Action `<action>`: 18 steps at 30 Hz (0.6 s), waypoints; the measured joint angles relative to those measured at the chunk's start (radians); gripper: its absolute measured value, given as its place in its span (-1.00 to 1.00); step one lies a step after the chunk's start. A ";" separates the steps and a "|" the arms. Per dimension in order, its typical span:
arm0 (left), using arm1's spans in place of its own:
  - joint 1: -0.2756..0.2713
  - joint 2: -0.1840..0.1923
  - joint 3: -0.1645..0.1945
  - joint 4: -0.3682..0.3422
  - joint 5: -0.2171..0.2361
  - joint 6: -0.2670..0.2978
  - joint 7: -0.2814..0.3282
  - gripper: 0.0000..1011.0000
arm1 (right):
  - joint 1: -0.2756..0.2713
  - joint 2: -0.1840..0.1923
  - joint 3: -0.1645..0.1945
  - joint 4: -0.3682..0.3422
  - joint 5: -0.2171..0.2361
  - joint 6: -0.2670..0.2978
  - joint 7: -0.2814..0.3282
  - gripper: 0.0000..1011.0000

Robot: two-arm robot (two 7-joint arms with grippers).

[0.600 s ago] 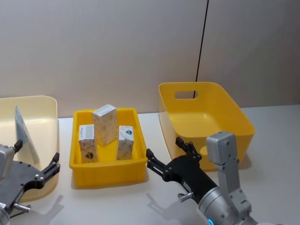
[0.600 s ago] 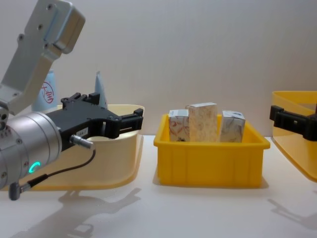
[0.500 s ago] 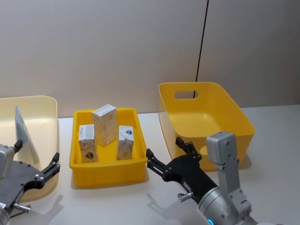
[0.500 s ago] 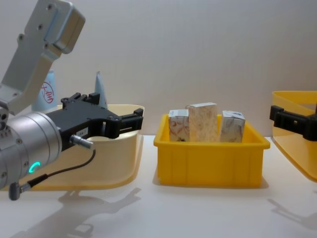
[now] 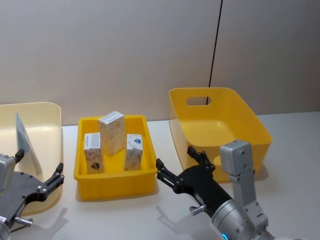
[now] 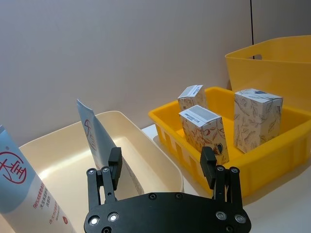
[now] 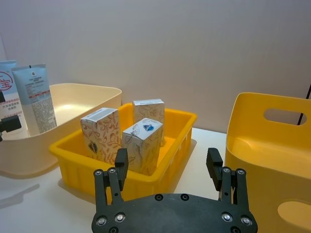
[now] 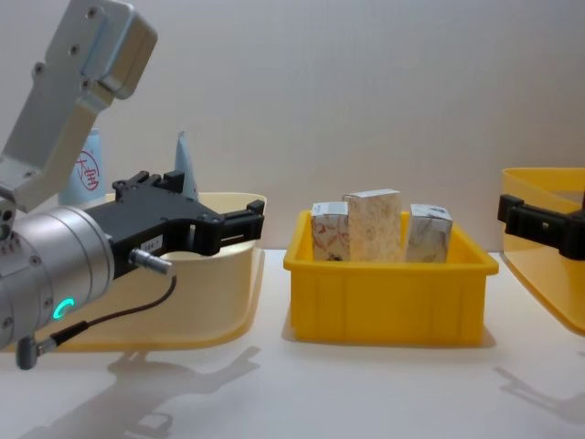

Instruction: Bimanual collaborative sorting of washing and personal care products

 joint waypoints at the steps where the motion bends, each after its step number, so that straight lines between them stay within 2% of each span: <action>1: 0.000 0.000 0.000 0.000 0.000 0.000 0.000 0.98 | 0.000 0.000 0.000 0.000 0.000 0.000 0.000 0.98; 18: 0.000 0.000 0.000 0.000 0.000 0.000 0.000 0.98 | 0.000 0.000 0.000 0.000 0.000 0.000 0.000 0.98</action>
